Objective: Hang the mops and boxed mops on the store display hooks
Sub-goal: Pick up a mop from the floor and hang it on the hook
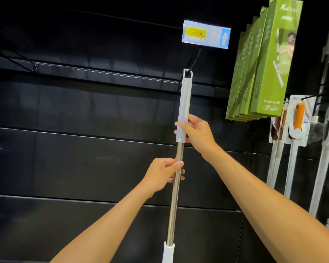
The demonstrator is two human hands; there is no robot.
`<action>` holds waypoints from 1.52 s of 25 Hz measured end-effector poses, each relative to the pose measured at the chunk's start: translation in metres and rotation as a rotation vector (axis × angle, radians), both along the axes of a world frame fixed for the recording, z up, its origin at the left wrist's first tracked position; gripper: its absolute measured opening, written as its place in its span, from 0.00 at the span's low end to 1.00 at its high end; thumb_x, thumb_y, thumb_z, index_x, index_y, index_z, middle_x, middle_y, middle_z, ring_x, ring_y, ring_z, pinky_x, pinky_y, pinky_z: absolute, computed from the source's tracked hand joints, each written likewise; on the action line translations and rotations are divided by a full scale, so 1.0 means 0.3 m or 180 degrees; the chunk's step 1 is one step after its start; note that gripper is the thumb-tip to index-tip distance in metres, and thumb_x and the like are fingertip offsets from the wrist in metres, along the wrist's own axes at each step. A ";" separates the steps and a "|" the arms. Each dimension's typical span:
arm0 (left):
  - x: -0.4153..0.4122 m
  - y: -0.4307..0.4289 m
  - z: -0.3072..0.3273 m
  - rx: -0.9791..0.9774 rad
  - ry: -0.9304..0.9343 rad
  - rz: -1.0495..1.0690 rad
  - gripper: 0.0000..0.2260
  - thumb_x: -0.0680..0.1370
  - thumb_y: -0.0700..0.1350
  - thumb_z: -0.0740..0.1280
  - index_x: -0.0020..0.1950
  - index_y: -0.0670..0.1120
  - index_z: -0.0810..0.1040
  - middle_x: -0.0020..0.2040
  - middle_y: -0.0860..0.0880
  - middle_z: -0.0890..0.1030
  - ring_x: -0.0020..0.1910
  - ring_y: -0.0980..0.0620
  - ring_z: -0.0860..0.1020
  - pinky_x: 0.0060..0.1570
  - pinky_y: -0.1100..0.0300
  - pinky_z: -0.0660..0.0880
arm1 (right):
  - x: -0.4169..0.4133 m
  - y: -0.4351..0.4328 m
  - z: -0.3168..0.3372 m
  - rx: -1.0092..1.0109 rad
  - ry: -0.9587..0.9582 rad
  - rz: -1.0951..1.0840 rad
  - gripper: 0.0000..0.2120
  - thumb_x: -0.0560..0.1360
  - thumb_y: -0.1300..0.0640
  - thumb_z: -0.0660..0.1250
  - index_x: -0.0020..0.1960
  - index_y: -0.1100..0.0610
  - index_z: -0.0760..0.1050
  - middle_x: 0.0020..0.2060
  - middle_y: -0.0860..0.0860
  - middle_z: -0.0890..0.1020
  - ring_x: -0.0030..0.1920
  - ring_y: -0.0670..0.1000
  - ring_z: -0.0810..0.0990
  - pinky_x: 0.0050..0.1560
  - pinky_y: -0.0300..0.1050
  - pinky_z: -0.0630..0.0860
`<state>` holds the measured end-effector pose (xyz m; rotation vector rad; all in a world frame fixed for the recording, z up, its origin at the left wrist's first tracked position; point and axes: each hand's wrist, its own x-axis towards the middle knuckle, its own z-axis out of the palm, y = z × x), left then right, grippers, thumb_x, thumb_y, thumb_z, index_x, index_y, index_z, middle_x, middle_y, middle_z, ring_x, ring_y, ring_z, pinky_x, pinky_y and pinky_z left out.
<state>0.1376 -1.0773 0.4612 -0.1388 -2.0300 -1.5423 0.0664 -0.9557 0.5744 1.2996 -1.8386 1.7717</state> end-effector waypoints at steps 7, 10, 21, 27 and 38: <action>-0.114 -0.073 -0.005 0.0007 -0.0101 0.0029 0.10 0.84 0.49 0.67 0.56 0.45 0.85 0.49 0.45 0.88 0.48 0.50 0.88 0.54 0.54 0.85 | -0.110 -0.079 -0.004 0.0106 -0.0066 -0.0230 0.11 0.83 0.52 0.67 0.64 0.51 0.74 0.58 0.52 0.83 0.52 0.51 0.86 0.49 0.43 0.86; -0.150 -0.099 -0.005 0.0039 -0.0144 0.0045 0.09 0.84 0.49 0.67 0.56 0.46 0.85 0.50 0.46 0.88 0.49 0.50 0.88 0.54 0.54 0.84 | -0.143 -0.118 0.001 0.0165 -0.0100 -0.0377 0.09 0.83 0.53 0.67 0.62 0.50 0.73 0.58 0.53 0.83 0.53 0.52 0.85 0.50 0.44 0.85; -0.239 -0.160 -0.005 -0.0033 -0.0207 0.0062 0.11 0.84 0.50 0.66 0.59 0.46 0.84 0.52 0.48 0.88 0.52 0.53 0.87 0.52 0.59 0.81 | -0.242 -0.176 -0.022 0.0191 0.0202 -0.0445 0.09 0.83 0.53 0.66 0.62 0.54 0.75 0.57 0.53 0.82 0.52 0.54 0.85 0.53 0.47 0.85; -0.262 -0.172 -0.014 0.0017 -0.0147 -0.0022 0.10 0.84 0.50 0.68 0.57 0.47 0.85 0.51 0.48 0.88 0.51 0.53 0.88 0.56 0.55 0.82 | -0.259 -0.181 -0.025 0.0236 0.0242 -0.0535 0.13 0.83 0.52 0.67 0.64 0.57 0.76 0.57 0.53 0.82 0.53 0.53 0.85 0.55 0.51 0.85; -0.191 -0.131 -0.038 -0.0899 -0.0030 0.0477 0.10 0.82 0.53 0.69 0.61 0.51 0.82 0.53 0.56 0.85 0.54 0.60 0.82 0.61 0.58 0.79 | -0.219 -0.068 -0.140 0.0508 0.0077 -0.0528 0.21 0.82 0.52 0.69 0.74 0.51 0.72 0.63 0.45 0.79 0.61 0.50 0.81 0.55 0.45 0.84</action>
